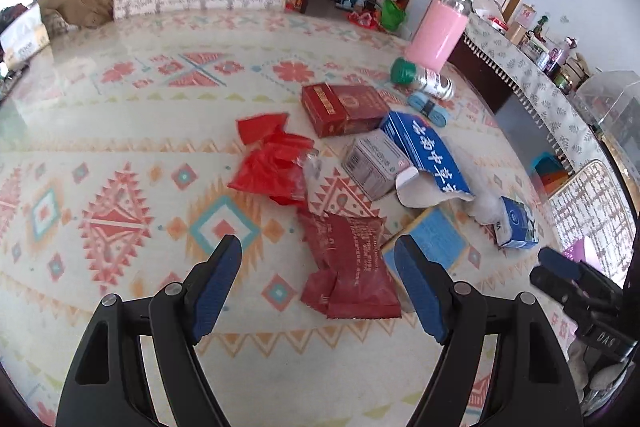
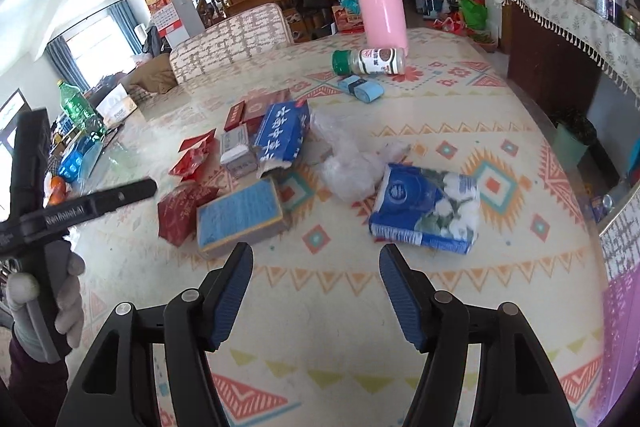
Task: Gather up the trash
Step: 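Grasp the red snack bag with left gripper while right grasps tissue pack, then carry the snack bag and tissue pack to the pink basket and release, then move both open tools back toward the table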
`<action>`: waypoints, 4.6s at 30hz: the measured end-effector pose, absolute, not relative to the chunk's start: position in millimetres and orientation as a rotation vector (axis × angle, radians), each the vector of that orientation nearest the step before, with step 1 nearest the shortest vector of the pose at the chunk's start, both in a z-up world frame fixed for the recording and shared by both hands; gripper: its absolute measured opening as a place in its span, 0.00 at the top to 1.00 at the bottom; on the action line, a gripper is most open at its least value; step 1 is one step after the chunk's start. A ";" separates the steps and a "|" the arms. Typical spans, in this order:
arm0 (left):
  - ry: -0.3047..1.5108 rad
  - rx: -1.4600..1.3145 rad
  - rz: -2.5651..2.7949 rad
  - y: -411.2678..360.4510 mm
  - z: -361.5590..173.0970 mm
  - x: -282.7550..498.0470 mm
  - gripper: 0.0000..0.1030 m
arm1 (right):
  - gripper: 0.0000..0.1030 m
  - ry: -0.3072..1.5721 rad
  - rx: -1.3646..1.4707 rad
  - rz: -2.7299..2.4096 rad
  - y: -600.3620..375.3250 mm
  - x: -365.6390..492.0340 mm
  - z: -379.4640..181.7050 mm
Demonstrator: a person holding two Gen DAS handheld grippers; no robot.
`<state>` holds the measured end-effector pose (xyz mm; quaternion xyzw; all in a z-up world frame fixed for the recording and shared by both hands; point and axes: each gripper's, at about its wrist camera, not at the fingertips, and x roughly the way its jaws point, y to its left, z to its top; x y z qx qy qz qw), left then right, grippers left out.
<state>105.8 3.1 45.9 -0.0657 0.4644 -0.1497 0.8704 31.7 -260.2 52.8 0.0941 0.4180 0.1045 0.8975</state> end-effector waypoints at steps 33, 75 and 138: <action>1.017 -0.112 -0.356 -26.5 39.2 77.2 0.56 | 0.20 0.950 -0.073 0.316 -280.1 77.4 12.4; 0.833 0.121 -0.586 -186.2 117.9 -59.9 0.56 | 0.47 0.712 0.110 -0.007 -396.6 -131.4 89.7; 0.806 0.152 -0.532 -241.6 105.2 -32.0 0.28 | 0.32 0.694 0.207 -0.132 -484.4 -150.7 88.8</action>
